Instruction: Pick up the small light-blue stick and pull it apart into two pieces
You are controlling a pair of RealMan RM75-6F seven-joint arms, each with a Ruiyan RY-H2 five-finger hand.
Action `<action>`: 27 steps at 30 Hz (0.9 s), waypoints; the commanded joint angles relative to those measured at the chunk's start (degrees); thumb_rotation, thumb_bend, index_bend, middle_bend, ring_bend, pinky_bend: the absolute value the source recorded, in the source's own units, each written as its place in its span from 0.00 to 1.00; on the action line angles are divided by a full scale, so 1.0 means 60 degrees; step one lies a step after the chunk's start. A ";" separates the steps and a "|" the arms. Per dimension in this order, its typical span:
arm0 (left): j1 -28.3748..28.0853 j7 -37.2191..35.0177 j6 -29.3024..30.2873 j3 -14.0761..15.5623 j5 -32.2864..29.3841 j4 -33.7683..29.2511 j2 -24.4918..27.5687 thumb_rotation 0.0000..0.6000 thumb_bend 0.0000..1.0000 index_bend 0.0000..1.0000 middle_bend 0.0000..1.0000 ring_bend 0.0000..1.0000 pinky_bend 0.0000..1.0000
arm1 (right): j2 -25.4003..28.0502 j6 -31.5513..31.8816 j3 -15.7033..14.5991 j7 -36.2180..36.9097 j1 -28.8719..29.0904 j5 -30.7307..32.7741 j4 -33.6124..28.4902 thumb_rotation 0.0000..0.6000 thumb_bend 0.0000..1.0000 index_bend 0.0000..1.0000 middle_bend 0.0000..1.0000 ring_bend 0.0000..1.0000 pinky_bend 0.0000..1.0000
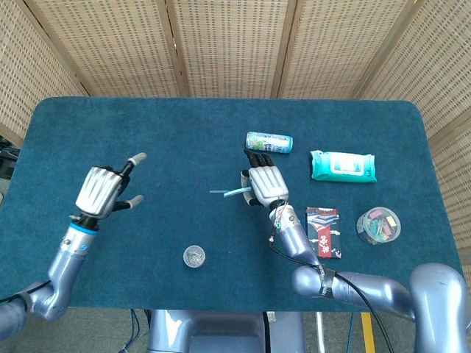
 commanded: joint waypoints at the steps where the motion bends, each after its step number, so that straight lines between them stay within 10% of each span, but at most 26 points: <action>1: -0.0736 0.0547 -0.0788 -0.0189 -0.0061 0.0146 -0.0540 1.00 0.00 0.18 1.00 0.99 0.88 | 0.0207 0.0286 0.0047 -0.0230 -0.0022 0.0309 -0.0425 1.00 0.53 0.61 0.00 0.00 0.00; 27: -0.2160 -0.0157 -0.2474 -0.0675 -0.2346 -0.0394 -0.1687 1.00 0.18 0.42 1.00 1.00 0.90 | 0.0148 0.0934 0.0054 -0.0552 0.0320 0.1413 -0.1126 1.00 0.54 0.61 0.00 0.00 0.00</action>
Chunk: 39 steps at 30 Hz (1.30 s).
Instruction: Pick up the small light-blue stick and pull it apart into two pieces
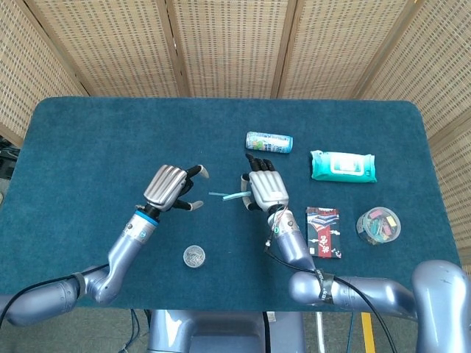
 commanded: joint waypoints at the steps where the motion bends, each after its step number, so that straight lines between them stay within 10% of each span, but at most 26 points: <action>1: -0.0214 -0.0039 0.0070 0.0001 -0.0028 0.0416 -0.0346 1.00 0.19 0.43 1.00 1.00 0.90 | -0.0034 0.0053 -0.0009 -0.0018 0.0038 0.0061 -0.0004 1.00 0.54 0.61 0.00 0.00 0.00; 39: -0.0786 0.0460 0.0332 0.0167 -0.0860 0.0900 -0.1363 1.00 0.49 0.67 1.00 1.00 0.90 | 0.0585 0.0272 -0.0020 0.0227 0.0032 0.0257 -0.0630 1.00 0.54 0.62 0.00 0.00 0.00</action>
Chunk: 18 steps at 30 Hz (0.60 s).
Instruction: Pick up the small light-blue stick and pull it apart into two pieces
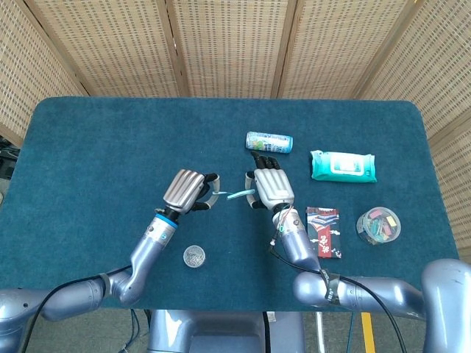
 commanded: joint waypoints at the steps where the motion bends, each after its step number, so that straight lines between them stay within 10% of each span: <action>1: -0.0040 0.0169 -0.0026 -0.0022 -0.0146 -0.0049 -0.0019 1.00 0.53 0.70 1.00 1.00 0.90 | 0.0027 0.0014 -0.0002 0.0001 0.0013 -0.0007 -0.0036 1.00 0.54 0.62 0.00 0.00 0.00; 18: 0.0068 -0.0049 0.0076 0.0086 -0.0202 0.0199 0.0257 1.00 0.80 0.85 1.00 1.00 0.90 | 0.0151 0.0007 -0.0200 0.0046 -0.0035 -0.0084 0.0207 1.00 0.54 0.62 0.00 0.00 0.00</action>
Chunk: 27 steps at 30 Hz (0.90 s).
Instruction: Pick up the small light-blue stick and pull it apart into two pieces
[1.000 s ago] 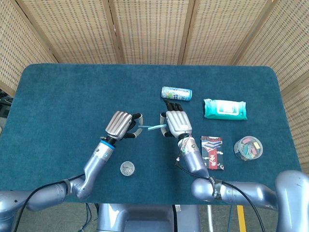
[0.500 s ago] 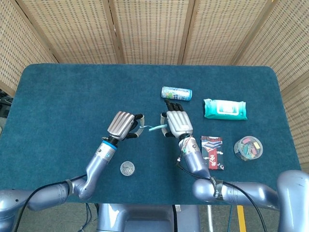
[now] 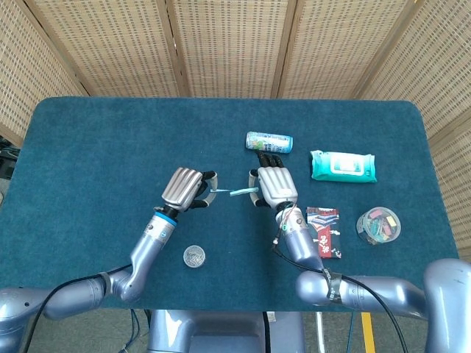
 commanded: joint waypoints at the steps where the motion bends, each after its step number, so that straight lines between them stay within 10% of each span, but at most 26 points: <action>1: 0.0178 -0.0213 0.0037 0.0124 0.0097 0.0073 0.0307 1.00 0.80 0.85 1.00 1.00 0.90 | 0.0037 -0.0043 -0.0068 0.0008 -0.0037 -0.0006 0.0150 1.00 0.54 0.62 0.00 0.00 0.00; 15: 0.1153 -0.2132 0.0002 0.0799 0.0623 0.1134 0.1939 1.00 0.80 0.85 1.00 1.00 0.90 | -0.0135 -0.0292 -0.0275 0.0072 -0.0138 0.0065 0.1030 1.00 0.55 0.62 0.00 0.00 0.00; 18: 0.1215 -0.2188 -0.0021 0.0891 0.0691 0.1275 0.2062 1.00 0.63 0.84 0.98 0.98 0.90 | -0.0204 -0.0277 -0.0305 0.0044 -0.0143 0.0082 0.1106 1.00 0.46 0.58 0.00 0.00 0.00; 20: 0.1266 -0.2049 -0.0021 0.0968 0.0716 0.1401 0.2163 1.00 0.30 0.67 0.78 0.80 0.80 | -0.0251 -0.0272 -0.0334 0.0054 -0.0164 0.0056 0.1137 1.00 0.13 0.27 0.00 0.00 0.00; 23: 0.1339 -0.1655 -0.0011 0.1138 0.0795 0.1490 0.2318 1.00 0.00 0.14 0.09 0.14 0.35 | -0.0250 -0.0311 -0.0389 0.0150 -0.0227 -0.0119 0.1106 1.00 0.00 0.00 0.00 0.00 0.00; 27: 0.1512 -0.0697 -0.0206 0.1126 0.0301 0.0783 0.2924 1.00 0.00 0.00 0.00 0.00 0.10 | -0.0013 -0.0184 -0.0409 0.0446 -0.0429 -0.0730 0.0840 1.00 0.00 0.00 0.00 0.00 0.00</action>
